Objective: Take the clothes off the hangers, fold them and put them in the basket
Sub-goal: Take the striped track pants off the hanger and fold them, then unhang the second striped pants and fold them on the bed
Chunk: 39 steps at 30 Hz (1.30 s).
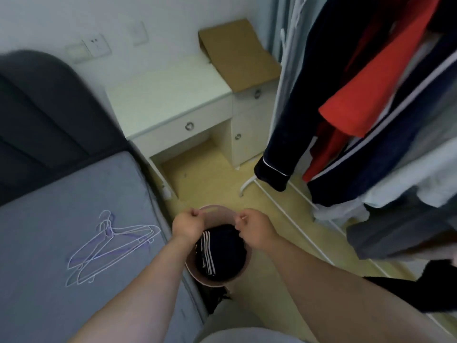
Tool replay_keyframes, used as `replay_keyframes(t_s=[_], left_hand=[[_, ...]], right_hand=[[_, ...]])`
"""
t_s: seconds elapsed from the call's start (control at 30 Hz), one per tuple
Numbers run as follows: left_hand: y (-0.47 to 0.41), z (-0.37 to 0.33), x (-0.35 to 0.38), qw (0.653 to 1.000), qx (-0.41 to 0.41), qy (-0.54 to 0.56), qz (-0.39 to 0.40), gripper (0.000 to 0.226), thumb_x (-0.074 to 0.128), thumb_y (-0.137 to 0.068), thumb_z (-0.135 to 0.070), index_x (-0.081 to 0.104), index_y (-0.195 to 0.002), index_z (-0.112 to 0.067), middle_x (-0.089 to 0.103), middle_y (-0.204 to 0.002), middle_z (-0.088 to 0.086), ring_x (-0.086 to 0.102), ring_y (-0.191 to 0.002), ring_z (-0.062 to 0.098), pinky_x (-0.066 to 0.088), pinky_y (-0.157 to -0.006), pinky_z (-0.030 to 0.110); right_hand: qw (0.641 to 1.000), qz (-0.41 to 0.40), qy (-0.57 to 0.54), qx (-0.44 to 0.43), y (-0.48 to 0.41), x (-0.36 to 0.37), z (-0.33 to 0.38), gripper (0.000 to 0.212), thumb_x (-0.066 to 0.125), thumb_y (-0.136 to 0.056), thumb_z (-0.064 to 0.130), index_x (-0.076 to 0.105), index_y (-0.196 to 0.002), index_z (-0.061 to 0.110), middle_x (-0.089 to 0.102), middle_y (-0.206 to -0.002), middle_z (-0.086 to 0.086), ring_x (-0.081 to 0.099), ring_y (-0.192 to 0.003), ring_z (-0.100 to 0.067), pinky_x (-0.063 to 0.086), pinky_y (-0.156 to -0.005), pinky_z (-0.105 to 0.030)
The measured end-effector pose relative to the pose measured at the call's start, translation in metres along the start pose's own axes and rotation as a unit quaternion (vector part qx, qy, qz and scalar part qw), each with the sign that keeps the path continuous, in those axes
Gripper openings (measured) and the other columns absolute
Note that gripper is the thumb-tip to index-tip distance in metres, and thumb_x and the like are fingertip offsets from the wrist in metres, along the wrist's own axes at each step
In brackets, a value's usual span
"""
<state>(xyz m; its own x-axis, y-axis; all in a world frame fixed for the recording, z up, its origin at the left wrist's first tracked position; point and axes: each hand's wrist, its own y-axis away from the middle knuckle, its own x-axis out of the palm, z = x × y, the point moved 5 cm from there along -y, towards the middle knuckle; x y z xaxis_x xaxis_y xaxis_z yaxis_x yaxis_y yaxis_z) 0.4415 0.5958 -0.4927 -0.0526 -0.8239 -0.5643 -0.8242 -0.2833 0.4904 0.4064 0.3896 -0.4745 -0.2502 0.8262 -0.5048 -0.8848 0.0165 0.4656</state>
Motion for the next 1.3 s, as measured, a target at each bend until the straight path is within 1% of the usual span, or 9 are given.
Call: replay_keyframes(t_s=[0.13, 0.27, 0.43, 0.6, 0.77, 0.93, 1.07, 1.2, 1.3], left_hand=[[0.060, -0.034, -0.007, 0.995, 0.027, 0.084, -0.038, 0.018, 0.062, -0.090, -0.019, 0.067, -0.076, -0.009, 0.073, -0.082, 0.013, 0.070, -0.077, 0.030, 0.056, -0.076, 0.041], [0.138, -0.058, -0.002, 0.985, 0.058, 0.150, -0.069, 0.020, 0.060, -0.091, -0.009, 0.064, -0.071, -0.013, 0.070, -0.079, 0.011, 0.067, -0.073, 0.027, 0.051, -0.070, 0.033], [0.222, -0.084, 0.009, 0.973, 0.097, 0.188, -0.097, 0.019, 0.060, -0.090, -0.006, 0.066, -0.074, -0.015, 0.070, -0.076, 0.006, 0.064, -0.063, 0.021, 0.046, -0.058, 0.025], [0.281, -0.118, 0.010, 0.966, 0.133, 0.186, -0.123, 0.015, 0.060, -0.090, -0.009, 0.069, -0.083, -0.019, 0.071, -0.080, 0.002, 0.065, -0.063, 0.018, 0.049, -0.058, 0.029], [0.309, -0.153, 0.008, 0.963, 0.179, 0.164, -0.117, 0.014, 0.061, -0.089, -0.015, 0.071, -0.086, -0.024, 0.073, -0.086, 0.000, 0.068, -0.076, 0.020, 0.055, -0.073, 0.036], [0.328, -0.193, 0.014, 0.958, 0.231, 0.138, -0.100, 0.010, 0.062, -0.091, -0.023, 0.067, -0.086, -0.031, 0.070, -0.091, -0.004, 0.067, -0.082, 0.020, 0.056, -0.079, 0.040], [0.345, -0.231, 0.024, 0.946, 0.292, 0.122, -0.072, 0.006, 0.061, -0.094, -0.026, 0.066, -0.092, -0.028, 0.068, -0.094, -0.006, 0.064, -0.086, 0.019, 0.053, -0.078, 0.040], [0.381, -0.275, 0.033, 0.923, 0.355, 0.140, -0.044, 0.004, 0.063, -0.093, -0.023, 0.067, -0.093, -0.023, 0.067, -0.091, -0.006, 0.062, -0.082, 0.014, 0.046, -0.066, 0.027], [0.411, -0.304, 0.038, 0.900, 0.407, 0.154, -0.029, 0.004, 0.064, -0.091, -0.023, 0.067, -0.089, -0.025, 0.068, -0.089, -0.005, 0.064, -0.079, 0.017, 0.049, -0.066, 0.029]], right_hand=[[0.998, -0.022, -0.016, -0.052, 0.038, -0.037, 0.005, 0.013, 0.051, -0.094, 0.032, 0.062, -0.088, 0.029, 0.073, -0.087, -0.001, 0.069, -0.082, -0.024, 0.057, -0.081, -0.042], [0.995, -0.044, 0.014, -0.085, 0.103, -0.087, -0.006, 0.019, 0.051, -0.098, 0.031, 0.065, -0.108, 0.022, 0.075, -0.098, 0.001, 0.068, -0.092, -0.019, 0.050, -0.079, -0.026], [0.992, -0.060, -0.032, -0.105, 0.170, -0.136, -0.023, 0.014, 0.053, -0.097, 0.029, 0.064, -0.103, 0.023, 0.074, -0.098, 0.002, 0.070, -0.089, -0.021, 0.055, -0.085, -0.035], [0.987, -0.067, -0.095, -0.113, 0.216, -0.166, -0.021, 0.011, 0.051, -0.090, 0.033, 0.060, -0.095, 0.029, 0.072, -0.093, 0.002, 0.068, -0.093, -0.022, 0.054, -0.090, -0.047], [0.978, -0.127, -0.099, -0.133, 0.252, -0.204, -0.011, 0.013, 0.052, -0.099, 0.034, 0.062, -0.106, 0.032, 0.066, -0.089, 0.016, 0.064, -0.083, -0.006, 0.053, -0.072, -0.027], [0.957, -0.203, -0.145, -0.151, 0.283, -0.248, -0.002, 0.011, 0.051, -0.099, 0.033, 0.061, -0.096, 0.037, 0.070, -0.091, 0.012, 0.066, -0.082, -0.009, 0.058, -0.081, -0.034], [0.920, -0.291, -0.197, -0.172, 0.314, -0.297, 0.011, 0.014, 0.051, -0.099, 0.031, 0.062, -0.092, 0.036, 0.070, -0.088, 0.010, 0.068, -0.079, -0.014, 0.058, -0.071, -0.033], [0.886, -0.361, -0.215, -0.198, 0.352, -0.336, 0.018, 0.012, 0.053, -0.098, 0.032, 0.061, -0.091, 0.037, 0.071, -0.086, 0.011, 0.069, -0.073, -0.011, 0.052, -0.063, -0.023], [0.868, -0.399, -0.213, -0.203, 0.376, -0.356, 0.014, 0.010, 0.054, -0.098, 0.031, 0.062, -0.093, 0.034, 0.071, -0.085, 0.010, 0.069, -0.071, -0.011, 0.051, -0.057, -0.023]])
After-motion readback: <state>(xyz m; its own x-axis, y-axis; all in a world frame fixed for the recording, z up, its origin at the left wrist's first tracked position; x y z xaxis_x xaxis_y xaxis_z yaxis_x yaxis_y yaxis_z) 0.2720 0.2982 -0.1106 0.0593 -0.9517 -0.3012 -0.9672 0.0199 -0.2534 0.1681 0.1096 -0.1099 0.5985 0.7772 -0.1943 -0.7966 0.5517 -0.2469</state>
